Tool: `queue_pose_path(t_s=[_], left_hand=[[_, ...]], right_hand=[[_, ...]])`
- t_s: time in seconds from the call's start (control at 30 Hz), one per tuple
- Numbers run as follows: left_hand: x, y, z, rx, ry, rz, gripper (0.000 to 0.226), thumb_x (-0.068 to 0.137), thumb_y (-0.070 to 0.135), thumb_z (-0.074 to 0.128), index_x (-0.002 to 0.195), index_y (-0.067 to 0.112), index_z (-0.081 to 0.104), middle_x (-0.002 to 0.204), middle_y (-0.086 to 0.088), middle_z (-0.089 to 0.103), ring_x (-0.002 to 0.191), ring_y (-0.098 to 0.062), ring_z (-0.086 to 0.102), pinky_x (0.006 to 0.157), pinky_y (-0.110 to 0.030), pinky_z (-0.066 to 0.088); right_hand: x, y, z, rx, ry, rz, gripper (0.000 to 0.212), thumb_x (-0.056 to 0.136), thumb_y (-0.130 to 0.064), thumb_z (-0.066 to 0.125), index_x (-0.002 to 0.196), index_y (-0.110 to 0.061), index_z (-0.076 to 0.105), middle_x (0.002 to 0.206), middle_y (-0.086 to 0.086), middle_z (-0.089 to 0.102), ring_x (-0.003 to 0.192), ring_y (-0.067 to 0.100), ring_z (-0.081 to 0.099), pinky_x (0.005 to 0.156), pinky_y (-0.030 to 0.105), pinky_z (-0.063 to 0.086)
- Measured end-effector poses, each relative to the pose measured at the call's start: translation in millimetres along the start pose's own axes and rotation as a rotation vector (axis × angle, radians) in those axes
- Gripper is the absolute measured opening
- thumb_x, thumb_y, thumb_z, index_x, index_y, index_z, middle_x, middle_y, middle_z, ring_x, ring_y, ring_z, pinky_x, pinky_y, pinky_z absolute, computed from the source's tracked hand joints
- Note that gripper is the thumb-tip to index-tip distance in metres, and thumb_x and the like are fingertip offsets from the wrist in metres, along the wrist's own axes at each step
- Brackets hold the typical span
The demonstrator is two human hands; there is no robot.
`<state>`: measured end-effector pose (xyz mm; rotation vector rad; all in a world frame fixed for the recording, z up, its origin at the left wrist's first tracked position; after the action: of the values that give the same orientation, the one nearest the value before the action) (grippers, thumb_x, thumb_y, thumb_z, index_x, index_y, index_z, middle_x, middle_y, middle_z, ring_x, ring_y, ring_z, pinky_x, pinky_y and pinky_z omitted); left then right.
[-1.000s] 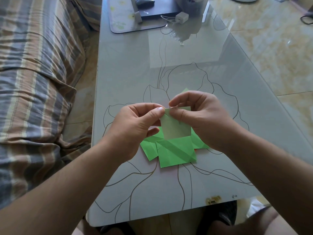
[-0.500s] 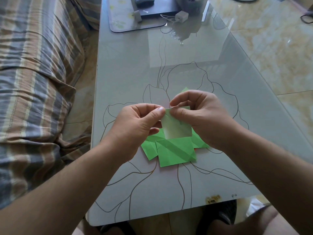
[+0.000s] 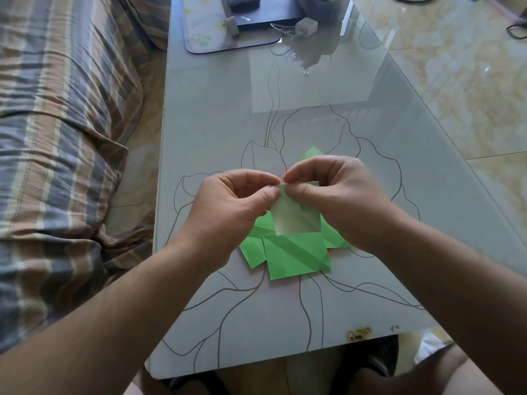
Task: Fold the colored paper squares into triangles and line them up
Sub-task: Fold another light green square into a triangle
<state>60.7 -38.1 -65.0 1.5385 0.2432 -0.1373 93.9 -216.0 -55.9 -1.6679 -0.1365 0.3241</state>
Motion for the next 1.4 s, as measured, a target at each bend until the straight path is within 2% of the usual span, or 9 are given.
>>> queue_pose_path(t_s=[0.1, 0.2, 0.37, 0.5, 0.87, 1.0, 1.13, 1.23, 1.4], left_hand=[[0.4, -1.4, -0.1, -0.002, -0.003, 0.003, 0.01, 0.089, 0.005, 0.076, 0.092, 0.013, 0.081, 0.096, -0.015, 0.079, 0.103, -0.042, 0.072, 0.098, -0.059, 0.055], [-0.3, 0.0, 1.6, -0.014, -0.002, 0.004, 0.009, 0.088, 0.003, 0.075, 0.093, 0.009, 0.079, 0.095, -0.014, 0.079, 0.099, -0.036, 0.075, 0.095, -0.05, 0.059], [0.8, -0.4, 1.6, -0.035, 0.0, 0.008, 0.008, 0.088, 0.003, 0.076, 0.095, 0.007, 0.077, 0.096, -0.013, 0.079, 0.096, -0.03, 0.077, 0.093, -0.042, 0.061], [0.5, -1.1, 2.0, -0.02, 0.019, 0.004, 0.007, 0.088, 0.003, 0.076, 0.095, 0.008, 0.077, 0.094, -0.012, 0.08, 0.093, -0.027, 0.077, 0.09, -0.039, 0.062], [-2.3, 1.1, 2.9, -0.014, 0.034, 0.007, 0.008, 0.088, 0.005, 0.077, 0.094, 0.008, 0.077, 0.094, -0.012, 0.079, 0.096, -0.032, 0.076, 0.095, -0.047, 0.06], [-2.9, 1.5, 3.9, -0.017, 0.022, 0.007, 0.008, 0.088, 0.005, 0.077, 0.094, 0.009, 0.077, 0.094, -0.012, 0.079, 0.096, -0.032, 0.076, 0.096, -0.049, 0.06], [-1.8, -0.1, 2.6, -0.038, -0.022, -0.035, 0.01, 0.089, 0.003, 0.075, 0.097, 0.009, 0.074, 0.097, -0.017, 0.078, 0.1, -0.04, 0.074, 0.098, -0.052, 0.058], [-1.5, -1.6, 3.3, -0.06, -0.039, -0.06, 0.009, 0.091, 0.001, 0.072, 0.098, 0.007, 0.072, 0.098, -0.018, 0.078, 0.091, -0.034, 0.076, 0.087, -0.043, 0.062], [-0.4, -3.2, 3.5, -0.126, -0.001, -0.103, 0.012, 0.091, 0.0, 0.071, 0.1, 0.007, 0.071, 0.099, -0.02, 0.077, 0.08, -0.024, 0.075, 0.071, -0.028, 0.059]], right_hand=[[-0.7, 0.4, 0.0, -0.023, -0.009, -0.002, 0.01, 0.09, -0.003, 0.077, 0.091, -0.013, 0.079, 0.094, 0.014, 0.076, 0.079, 0.02, 0.069, 0.077, 0.04, 0.06], [0.2, 3.0, -0.8, 0.004, -0.014, 0.039, 0.012, 0.089, -0.004, 0.078, 0.096, -0.014, 0.076, 0.095, 0.018, 0.073, 0.077, 0.021, 0.069, 0.072, 0.04, 0.058], [-1.2, 7.0, 2.3, 0.01, -0.098, 0.096, 0.021, 0.088, -0.005, 0.08, 0.105, -0.015, 0.072, 0.087, 0.005, 0.069, 0.078, 0.022, 0.071, 0.071, 0.042, 0.059], [-1.7, 6.4, 2.4, -0.002, -0.098, 0.096, 0.024, 0.088, -0.007, 0.08, 0.107, -0.017, 0.072, 0.096, 0.014, 0.074, 0.08, 0.025, 0.072, 0.075, 0.048, 0.061], [-3.1, 4.2, 2.8, 0.005, -0.094, 0.12, 0.033, 0.088, -0.006, 0.079, 0.115, -0.022, 0.07, 0.102, 0.019, 0.071, 0.075, 0.024, 0.073, 0.07, 0.044, 0.061], [-2.4, 3.3, 3.3, -0.037, -0.055, 0.105, 0.033, 0.088, -0.005, 0.079, 0.114, -0.024, 0.071, 0.099, 0.014, 0.069, 0.073, 0.02, 0.072, 0.067, 0.039, 0.062], [-2.6, 4.2, 2.7, -0.018, -0.066, 0.116, 0.036, 0.087, -0.008, 0.081, 0.117, -0.026, 0.07, 0.098, 0.013, 0.068, 0.075, 0.022, 0.072, 0.069, 0.04, 0.061], [-3.1, 4.9, 3.2, 0.001, -0.096, 0.136, 0.041, 0.082, -0.011, 0.081, 0.118, -0.028, 0.069, 0.096, 0.012, 0.069, 0.075, 0.025, 0.073, 0.07, 0.044, 0.059], [-3.2, 4.0, 5.6, -0.02, -0.104, 0.127, 0.041, 0.088, 0.0, 0.075, 0.121, -0.024, 0.068, 0.088, 0.009, 0.067, 0.072, 0.022, 0.069, 0.069, 0.042, 0.058]])
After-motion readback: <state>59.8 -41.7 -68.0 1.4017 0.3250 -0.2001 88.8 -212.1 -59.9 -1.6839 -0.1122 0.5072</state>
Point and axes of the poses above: each hand's wrist, its own x-axis towards the middle knuckle, its own z-axis out of the palm, y = z × x, the point moved 3 cm from there along x, towards the middle knuckle
